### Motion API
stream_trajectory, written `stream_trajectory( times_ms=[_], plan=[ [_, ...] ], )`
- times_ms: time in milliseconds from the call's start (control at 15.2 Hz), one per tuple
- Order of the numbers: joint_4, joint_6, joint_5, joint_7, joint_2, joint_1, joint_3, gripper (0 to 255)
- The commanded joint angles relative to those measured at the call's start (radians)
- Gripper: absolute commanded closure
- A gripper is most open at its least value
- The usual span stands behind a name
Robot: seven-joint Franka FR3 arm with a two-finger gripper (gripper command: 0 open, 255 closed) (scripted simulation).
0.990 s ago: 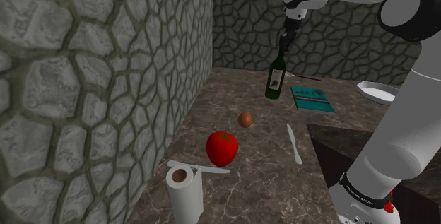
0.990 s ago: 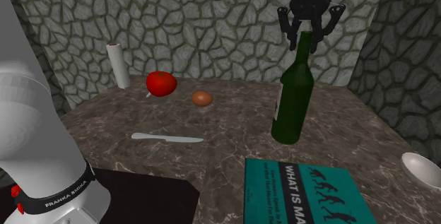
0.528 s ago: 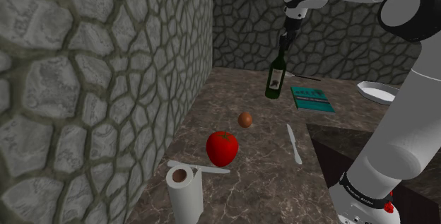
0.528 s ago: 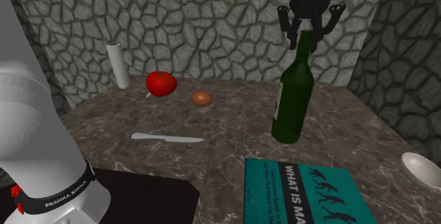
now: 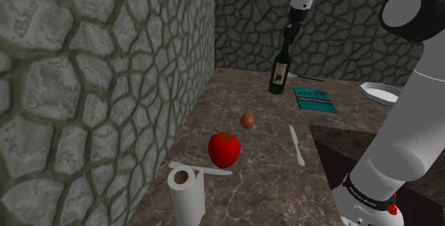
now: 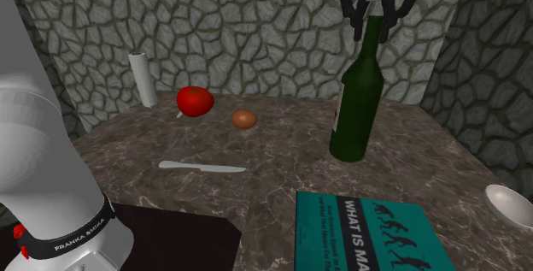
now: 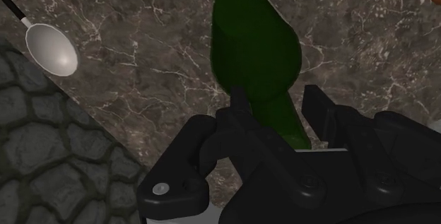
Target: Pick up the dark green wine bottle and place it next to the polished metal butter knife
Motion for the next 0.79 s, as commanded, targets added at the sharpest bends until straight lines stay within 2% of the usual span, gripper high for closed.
stream_trajectory(
  times_ms=[0,330,726],
  plan=[
    [0.039,-0.032,0.004,-0.002,0.008,-0.002,-0.001,255],
    [0.118,-0.096,0.012,-0.005,0.025,-0.007,-0.004,255],
    [-0.055,-0.061,-0.073,0.163,-0.131,0.082,0.074,255]
  ],
)
